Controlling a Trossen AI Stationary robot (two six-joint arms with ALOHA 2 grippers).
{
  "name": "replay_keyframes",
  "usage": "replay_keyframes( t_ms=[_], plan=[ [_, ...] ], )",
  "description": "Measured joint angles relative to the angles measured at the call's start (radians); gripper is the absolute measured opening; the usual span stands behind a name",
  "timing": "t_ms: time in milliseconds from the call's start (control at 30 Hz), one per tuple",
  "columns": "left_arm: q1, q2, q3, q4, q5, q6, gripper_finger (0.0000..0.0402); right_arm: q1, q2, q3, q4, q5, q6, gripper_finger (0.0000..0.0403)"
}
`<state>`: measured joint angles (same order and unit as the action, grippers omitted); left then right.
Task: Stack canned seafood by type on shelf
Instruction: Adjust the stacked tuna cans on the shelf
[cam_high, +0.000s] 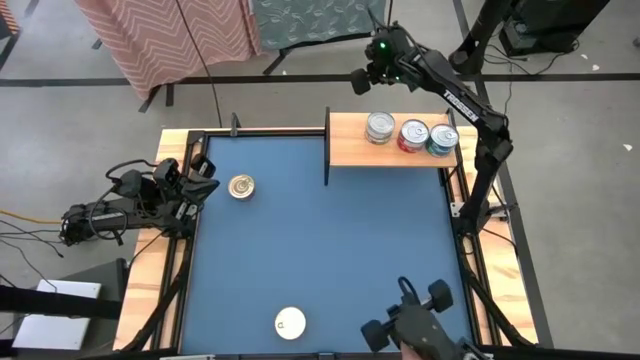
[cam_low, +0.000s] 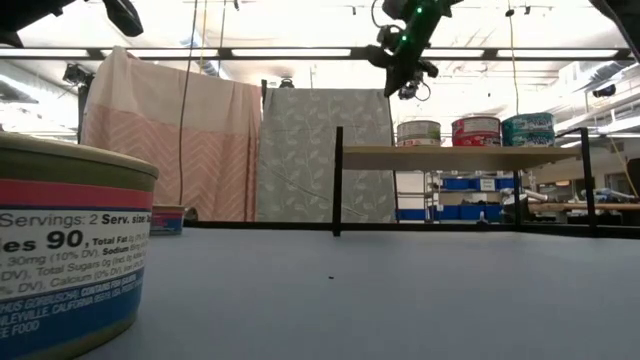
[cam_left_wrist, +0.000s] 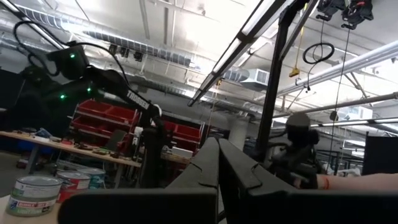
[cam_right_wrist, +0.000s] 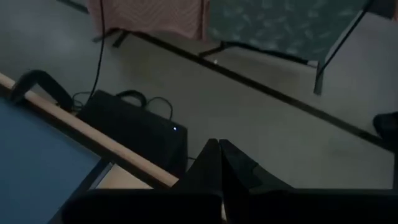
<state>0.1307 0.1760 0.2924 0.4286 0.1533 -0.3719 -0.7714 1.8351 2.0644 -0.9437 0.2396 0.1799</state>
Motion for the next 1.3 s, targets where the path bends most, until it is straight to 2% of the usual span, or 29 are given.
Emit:
replay_keyframes(
  t_ms=[167,233,300,400,567,800,900,1300],
  plan=[
    [0.0,0.0,0.0,0.003,-0.001,0.001,0.0004,-0.007,0.047,0.0,-0.002,-0.038,0.022,0.0002],
    [0.0,0.0,0.0,0.011,-0.001,0.001,0.0004,-0.022,0.062,0.0,-0.009,-0.128,0.059,0.0002],
    [0.0,0.0,0.0,0.021,-0.001,0.002,0.0004,-0.045,0.078,0.0,-0.016,-0.262,0.121,0.0002],
    [0.0,0.0,0.0,0.029,-0.001,0.005,0.0004,-0.078,0.099,-0.001,-0.047,-0.342,0.197,0.0002],
    [0.0,0.0,0.0,0.032,0.0,0.004,0.0004,-0.11,0.087,0.0,-0.101,-0.337,0.219,0.0002],
    [0.0,0.0,0.0,0.031,0.0,0.009,0.0004,-0.148,0.093,-0.004,-0.27,-0.393,0.204,0.0002],
    [0.0,0.0,0.0,0.031,0.0,0.028,0.0004,-0.138,0.094,-0.016,-0.287,-0.351,0.187,0.0002],
    [0.0,0.0,0.0,0.031,0.043,0.028,0.0004,-0.099,0.094,-0.135,-0.284,-0.364,0.191,0.0002]
  ],
)
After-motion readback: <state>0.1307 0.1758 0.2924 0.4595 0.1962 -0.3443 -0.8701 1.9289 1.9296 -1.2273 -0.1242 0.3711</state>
